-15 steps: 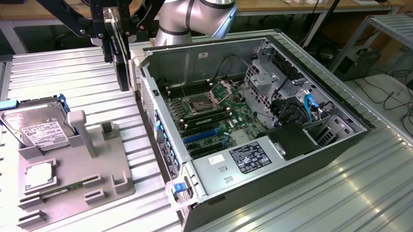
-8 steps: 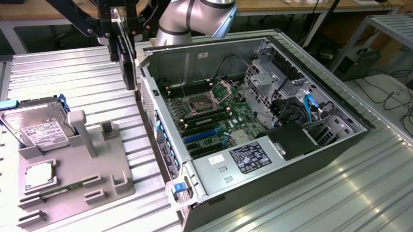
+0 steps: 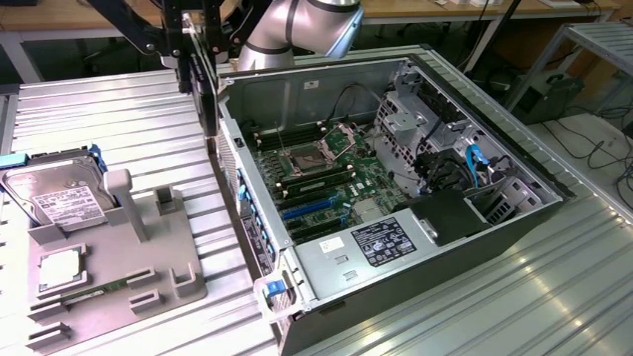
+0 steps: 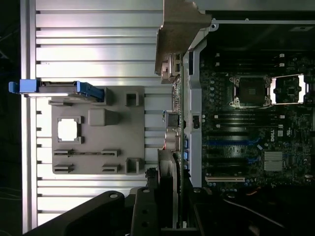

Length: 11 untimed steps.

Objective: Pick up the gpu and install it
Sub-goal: 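Pick up the gpu and move the gpu toward the slot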

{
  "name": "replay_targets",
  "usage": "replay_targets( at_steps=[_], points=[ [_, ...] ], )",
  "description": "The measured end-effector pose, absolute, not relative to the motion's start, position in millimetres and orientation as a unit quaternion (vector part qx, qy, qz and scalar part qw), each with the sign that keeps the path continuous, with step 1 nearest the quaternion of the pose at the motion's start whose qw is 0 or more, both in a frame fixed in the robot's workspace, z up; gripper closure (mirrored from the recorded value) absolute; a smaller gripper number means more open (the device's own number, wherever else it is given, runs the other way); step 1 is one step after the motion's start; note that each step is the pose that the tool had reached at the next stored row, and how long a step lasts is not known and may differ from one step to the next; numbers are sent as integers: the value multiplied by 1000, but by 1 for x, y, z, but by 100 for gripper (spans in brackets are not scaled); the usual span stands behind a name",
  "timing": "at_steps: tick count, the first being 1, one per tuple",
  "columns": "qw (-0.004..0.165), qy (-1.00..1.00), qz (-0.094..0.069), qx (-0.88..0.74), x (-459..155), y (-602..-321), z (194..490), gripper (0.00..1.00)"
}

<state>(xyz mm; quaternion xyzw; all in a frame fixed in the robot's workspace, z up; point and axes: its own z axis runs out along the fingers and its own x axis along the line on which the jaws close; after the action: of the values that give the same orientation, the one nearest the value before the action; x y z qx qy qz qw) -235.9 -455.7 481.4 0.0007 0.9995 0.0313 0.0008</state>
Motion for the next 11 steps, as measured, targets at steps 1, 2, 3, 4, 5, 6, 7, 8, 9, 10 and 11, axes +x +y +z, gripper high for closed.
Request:
replay_targets(
  at_steps=[1, 2, 3, 4, 5, 6, 7, 8, 9, 10, 11],
  points=[
    [1, 1000, 31, 1, -235, -456, 481, 73],
    [1, 1000, 31, 1, -234, -456, 481, 73],
    [1, 1000, 31, 1, -233, -456, 481, 73],
    [1, 1000, 31, 1, -231, -456, 481, 73],
    [1, 1000, 31, 1, -230, -456, 481, 73],
    [1, 1000, 31, 1, -229, -456, 481, 73],
    [1, 1000, 31, 1, -228, -456, 481, 73],
    [1, 1000, 31, 1, -227, -456, 481, 73],
    [1, 1000, 31, 1, -226, -456, 481, 73],
    [1, 1000, 31, 1, -224, -456, 481, 73],
    [1, 1000, 31, 1, -224, -456, 481, 73]
  ],
)
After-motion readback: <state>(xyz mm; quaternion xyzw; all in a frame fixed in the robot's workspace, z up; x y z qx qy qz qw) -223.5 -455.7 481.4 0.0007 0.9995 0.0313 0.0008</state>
